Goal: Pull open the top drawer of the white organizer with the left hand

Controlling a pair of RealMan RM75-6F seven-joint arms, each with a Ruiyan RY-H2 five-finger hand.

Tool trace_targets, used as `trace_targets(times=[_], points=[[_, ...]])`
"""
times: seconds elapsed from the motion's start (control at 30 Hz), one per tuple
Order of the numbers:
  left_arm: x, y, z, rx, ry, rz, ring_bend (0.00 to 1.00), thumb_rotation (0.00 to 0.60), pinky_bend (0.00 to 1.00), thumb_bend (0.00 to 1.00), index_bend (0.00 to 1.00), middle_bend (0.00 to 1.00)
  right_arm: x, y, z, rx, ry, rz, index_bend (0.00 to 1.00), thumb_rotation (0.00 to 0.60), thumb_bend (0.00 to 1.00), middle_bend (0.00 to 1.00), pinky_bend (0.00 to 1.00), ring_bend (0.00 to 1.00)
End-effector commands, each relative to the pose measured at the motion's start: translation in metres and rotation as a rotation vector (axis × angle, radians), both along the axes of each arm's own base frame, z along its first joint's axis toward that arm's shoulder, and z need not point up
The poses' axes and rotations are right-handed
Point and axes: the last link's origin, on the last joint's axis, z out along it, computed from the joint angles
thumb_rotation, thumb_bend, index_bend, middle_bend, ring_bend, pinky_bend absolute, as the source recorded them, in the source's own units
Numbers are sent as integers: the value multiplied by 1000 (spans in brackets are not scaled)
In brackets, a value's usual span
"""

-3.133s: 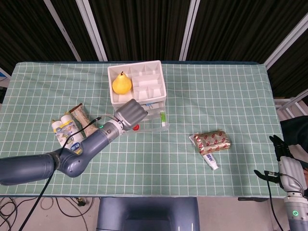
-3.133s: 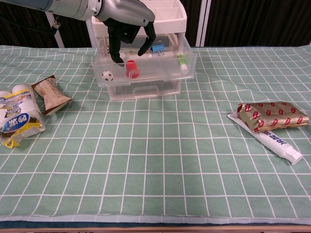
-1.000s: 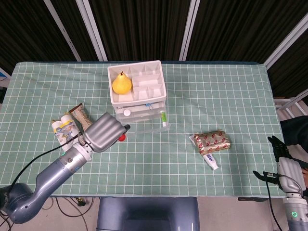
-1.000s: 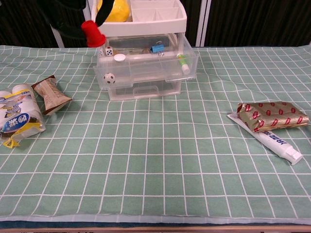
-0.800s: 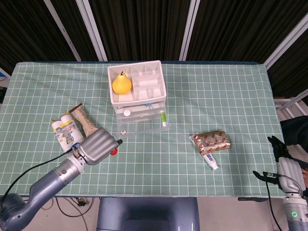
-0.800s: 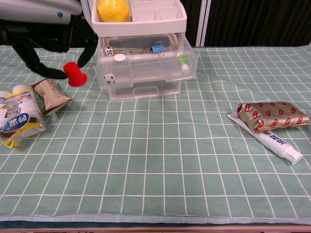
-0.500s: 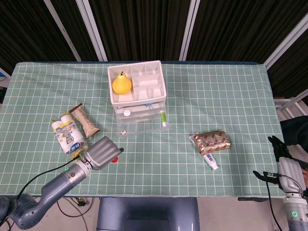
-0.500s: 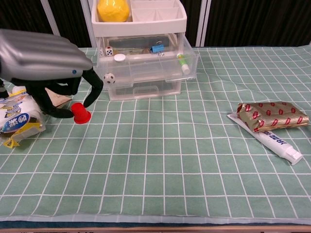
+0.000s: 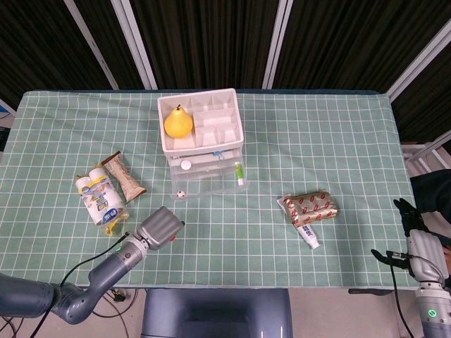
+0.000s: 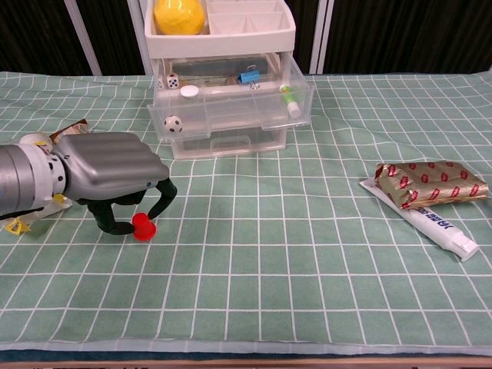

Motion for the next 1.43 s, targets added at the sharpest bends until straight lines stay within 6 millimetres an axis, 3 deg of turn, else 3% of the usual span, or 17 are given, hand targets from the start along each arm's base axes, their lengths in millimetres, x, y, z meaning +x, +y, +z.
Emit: trace_targets(times=[0.03,0.27,0.5,0.6,0.73,0.83,0.93,1.07,1.33,1.43], points=[[-4,1,-3,9,16,6,1000,600,1000,301,588,1000,0,0,0,1,-1,0,0,600,93,0,229,0],[-2,3,0,42,-8,20,1000,600,1000,127,490,1000,0,0,0,1,0,-1,0,600,93,0,229,0],[8,0,22,110,-105,26,997,600,1000,113,440,990,0,0,0,-1,5,3,0,600,93,0,229,0],[13,-9,44,188,-221,30,883,600,936,122,385,845,0,1,0,1,9,6,0,600,93,0,229,0],[6,-27,74,289,-365,50,561,600,670,139,297,495,0,1,0,3,33,20,0,600,93,0,229,0],[-13,-39,98,401,-437,67,305,600,452,148,197,244,0,0,-1,2,71,34,0,600,92,0,229,0],[-44,-51,118,512,-459,100,119,600,263,137,103,71,2,0,-2,-2,107,54,0,600,91,0,229,0],[-82,-67,138,608,-454,186,0,600,42,84,3,0,3,1,-3,-7,132,68,0,600,90,0,229,0],[-146,-89,181,811,-445,338,0,600,13,45,0,0,2,-1,-3,-21,190,91,0,600,89,0,229,0],[-159,-93,188,840,-460,365,0,600,12,42,0,0,3,0,-3,-27,206,106,0,600,90,0,229,0]])
